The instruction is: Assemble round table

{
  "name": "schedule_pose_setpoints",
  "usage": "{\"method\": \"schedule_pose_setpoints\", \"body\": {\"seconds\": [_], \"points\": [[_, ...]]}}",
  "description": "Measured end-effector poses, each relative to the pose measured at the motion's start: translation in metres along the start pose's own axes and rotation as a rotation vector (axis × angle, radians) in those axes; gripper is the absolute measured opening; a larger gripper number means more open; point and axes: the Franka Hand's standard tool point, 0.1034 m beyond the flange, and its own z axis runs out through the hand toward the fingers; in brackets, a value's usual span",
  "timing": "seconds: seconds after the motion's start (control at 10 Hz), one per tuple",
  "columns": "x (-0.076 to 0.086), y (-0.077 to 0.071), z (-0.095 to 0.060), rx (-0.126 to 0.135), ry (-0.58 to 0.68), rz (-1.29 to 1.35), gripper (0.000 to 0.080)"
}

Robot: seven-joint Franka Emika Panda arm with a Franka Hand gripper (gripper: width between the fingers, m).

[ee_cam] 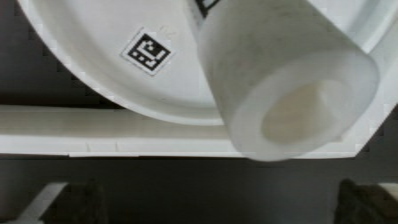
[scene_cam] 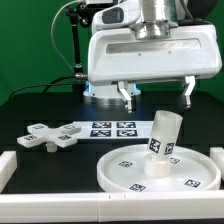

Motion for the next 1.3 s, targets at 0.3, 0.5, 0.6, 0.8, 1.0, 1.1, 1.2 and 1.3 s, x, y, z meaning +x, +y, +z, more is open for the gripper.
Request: {"method": "schedule_pose_setpoints", "body": {"seconds": [0.3,0.5,0.6,0.8,1.0,1.1,1.2,1.3], "points": [[-0.002,-0.006,0.003,0.047,-0.148,0.005,0.0648],[-0.001,-0.012,0.001,0.09,-0.275,0.009,0.0648],[-0.005,-0.017,0.0,0.113,-0.358,0.017,0.0648],[-0.009,-0.022,-0.001,0.142,-0.477,-0.003,0.0648],[-0.008,-0.018,0.006,0.109,-0.481,-0.099,0.0648],[-0.013,-0.019,0.008,0.104,-0.479,-0.111,0.0648],[-0.017,-0.019,0.01,0.104,-0.487,-0.11,0.0648],[-0.017,-0.021,0.011,0.104,-0.479,-0.113,0.0648]]}}
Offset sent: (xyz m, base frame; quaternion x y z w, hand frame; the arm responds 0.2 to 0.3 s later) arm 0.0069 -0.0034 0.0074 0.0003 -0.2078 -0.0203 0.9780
